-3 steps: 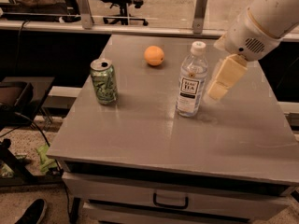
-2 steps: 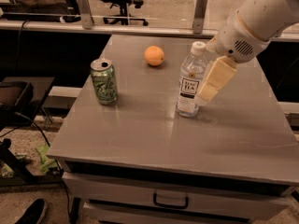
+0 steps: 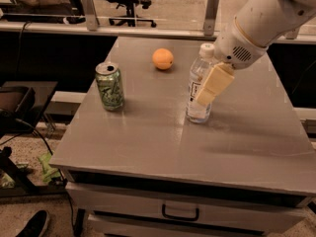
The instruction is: Move blue plastic bottle near orange
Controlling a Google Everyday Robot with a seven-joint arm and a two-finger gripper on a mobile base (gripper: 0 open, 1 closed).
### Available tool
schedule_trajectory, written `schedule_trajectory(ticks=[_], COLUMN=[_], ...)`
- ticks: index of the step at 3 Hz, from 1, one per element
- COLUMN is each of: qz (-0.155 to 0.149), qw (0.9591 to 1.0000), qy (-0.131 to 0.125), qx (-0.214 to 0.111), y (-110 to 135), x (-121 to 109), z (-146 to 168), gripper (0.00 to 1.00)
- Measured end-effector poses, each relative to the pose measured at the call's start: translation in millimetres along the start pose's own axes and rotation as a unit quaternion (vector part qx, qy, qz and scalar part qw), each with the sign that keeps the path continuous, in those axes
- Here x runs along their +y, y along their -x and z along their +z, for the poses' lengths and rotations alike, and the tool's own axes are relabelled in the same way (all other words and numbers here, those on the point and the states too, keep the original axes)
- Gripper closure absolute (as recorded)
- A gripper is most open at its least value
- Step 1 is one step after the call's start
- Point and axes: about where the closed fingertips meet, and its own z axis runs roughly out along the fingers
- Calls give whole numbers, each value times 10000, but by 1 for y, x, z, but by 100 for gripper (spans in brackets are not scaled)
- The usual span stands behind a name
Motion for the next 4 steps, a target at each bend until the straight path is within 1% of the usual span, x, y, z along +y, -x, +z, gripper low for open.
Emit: schedule_trajectory(ticks=[2,3,4], qz=[-12,-30,63], qw=[10000,10000,9997], qy=[-35,-66,3], qx=[11,-33,-230], y=[9,18,31], x=[-12,-23,-44], z=[4,-1,-1], gripper=[62,85,100])
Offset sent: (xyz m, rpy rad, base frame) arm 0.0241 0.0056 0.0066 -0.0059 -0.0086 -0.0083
